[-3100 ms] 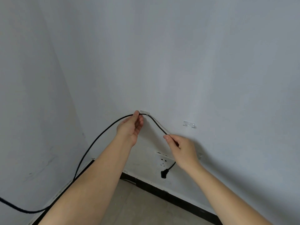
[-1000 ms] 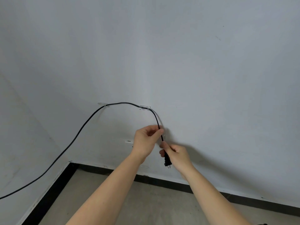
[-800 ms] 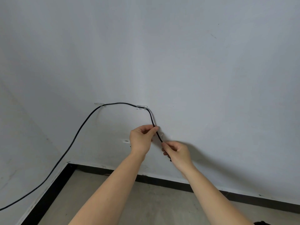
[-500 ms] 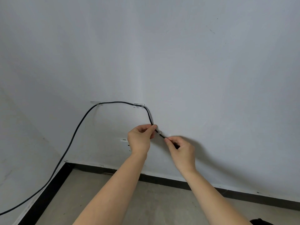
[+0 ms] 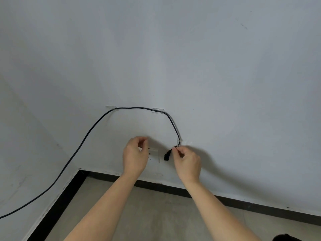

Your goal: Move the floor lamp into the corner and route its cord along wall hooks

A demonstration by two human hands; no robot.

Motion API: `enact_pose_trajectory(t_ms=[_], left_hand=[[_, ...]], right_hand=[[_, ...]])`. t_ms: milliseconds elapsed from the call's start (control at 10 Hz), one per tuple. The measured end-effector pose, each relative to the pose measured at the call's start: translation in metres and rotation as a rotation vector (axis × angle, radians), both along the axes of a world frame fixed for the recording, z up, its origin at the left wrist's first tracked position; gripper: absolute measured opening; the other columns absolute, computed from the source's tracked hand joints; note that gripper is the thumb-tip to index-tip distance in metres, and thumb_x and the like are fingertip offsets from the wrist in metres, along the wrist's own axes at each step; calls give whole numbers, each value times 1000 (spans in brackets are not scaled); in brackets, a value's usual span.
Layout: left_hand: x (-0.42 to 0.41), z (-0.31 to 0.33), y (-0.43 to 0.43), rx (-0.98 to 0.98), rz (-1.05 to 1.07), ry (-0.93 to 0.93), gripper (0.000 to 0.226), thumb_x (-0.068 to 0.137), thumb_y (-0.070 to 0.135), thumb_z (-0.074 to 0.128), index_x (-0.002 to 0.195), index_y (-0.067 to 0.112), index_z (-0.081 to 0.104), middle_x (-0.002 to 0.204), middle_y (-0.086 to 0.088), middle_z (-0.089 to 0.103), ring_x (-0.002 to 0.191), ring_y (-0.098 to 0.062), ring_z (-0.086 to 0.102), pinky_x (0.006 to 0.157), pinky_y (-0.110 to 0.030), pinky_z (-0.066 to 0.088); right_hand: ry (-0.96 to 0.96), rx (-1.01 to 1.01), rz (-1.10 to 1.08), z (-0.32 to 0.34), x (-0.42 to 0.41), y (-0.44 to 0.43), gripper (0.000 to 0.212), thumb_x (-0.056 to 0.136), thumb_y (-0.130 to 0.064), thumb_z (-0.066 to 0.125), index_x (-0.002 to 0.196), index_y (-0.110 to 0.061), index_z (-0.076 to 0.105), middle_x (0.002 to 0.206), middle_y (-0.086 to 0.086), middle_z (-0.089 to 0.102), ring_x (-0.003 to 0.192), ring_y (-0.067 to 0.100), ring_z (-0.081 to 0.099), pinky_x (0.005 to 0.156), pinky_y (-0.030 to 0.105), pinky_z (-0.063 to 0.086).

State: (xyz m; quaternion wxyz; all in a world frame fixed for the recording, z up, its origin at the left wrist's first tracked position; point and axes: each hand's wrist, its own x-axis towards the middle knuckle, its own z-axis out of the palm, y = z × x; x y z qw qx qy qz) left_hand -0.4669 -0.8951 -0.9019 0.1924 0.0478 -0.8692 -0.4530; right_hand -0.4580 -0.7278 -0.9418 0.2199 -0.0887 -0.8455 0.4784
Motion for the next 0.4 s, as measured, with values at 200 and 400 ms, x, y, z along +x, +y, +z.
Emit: enact_pose_trajectory(t_ms=[200, 400], left_hand=[[23, -31, -17, -697, -196, -83, 57, 94, 26, 60, 145, 9, 41, 150, -18, 39, 138, -34, 35, 104, -46, 42], [18, -48, -6, -892, -315, -236, 79, 94, 41, 54, 157, 22, 10, 160, -15, 12, 150, -31, 5, 113, -45, 28]], right_hand=[[-116, 78, 168, 5, 4, 16, 17, 94, -29, 65, 102, -26, 79, 90, -9, 78, 81, 12, 69, 73, 31, 55], [-242, 352, 349, -2, 25, 38, 22, 95, -36, 58, 104, -32, 77, 92, -12, 79, 84, 11, 71, 75, 35, 58]])
